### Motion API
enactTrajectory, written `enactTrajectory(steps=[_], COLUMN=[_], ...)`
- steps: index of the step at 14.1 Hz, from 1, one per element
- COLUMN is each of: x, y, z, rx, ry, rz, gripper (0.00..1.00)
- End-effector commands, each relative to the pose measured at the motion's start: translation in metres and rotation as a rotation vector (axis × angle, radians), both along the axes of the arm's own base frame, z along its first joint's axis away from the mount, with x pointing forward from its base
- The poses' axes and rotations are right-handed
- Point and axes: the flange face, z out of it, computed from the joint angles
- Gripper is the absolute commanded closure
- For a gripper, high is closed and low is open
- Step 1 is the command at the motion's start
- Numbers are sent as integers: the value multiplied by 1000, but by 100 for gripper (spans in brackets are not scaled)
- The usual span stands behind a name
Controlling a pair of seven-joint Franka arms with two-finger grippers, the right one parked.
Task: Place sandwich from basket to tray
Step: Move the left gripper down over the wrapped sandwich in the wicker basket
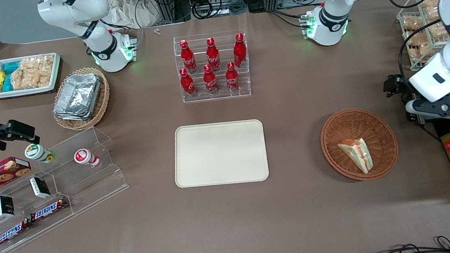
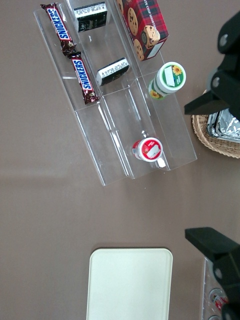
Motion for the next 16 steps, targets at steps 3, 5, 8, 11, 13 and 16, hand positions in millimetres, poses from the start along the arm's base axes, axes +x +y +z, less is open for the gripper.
enactTrajectory(steps=[3, 5, 8, 11, 13, 16], x=[13, 16, 30, 34, 33, 32], y=[0, 0, -7, -14, -17, -16], z=[-6, -17, -62, -101, -118, -147], rx=[-15, 4, 16, 13, 14, 1], ry=[24, 36, 23, -42, -49, -69], rz=[39, 92, 334, 566, 626, 666], gripper=[0, 0, 0, 0, 0, 0])
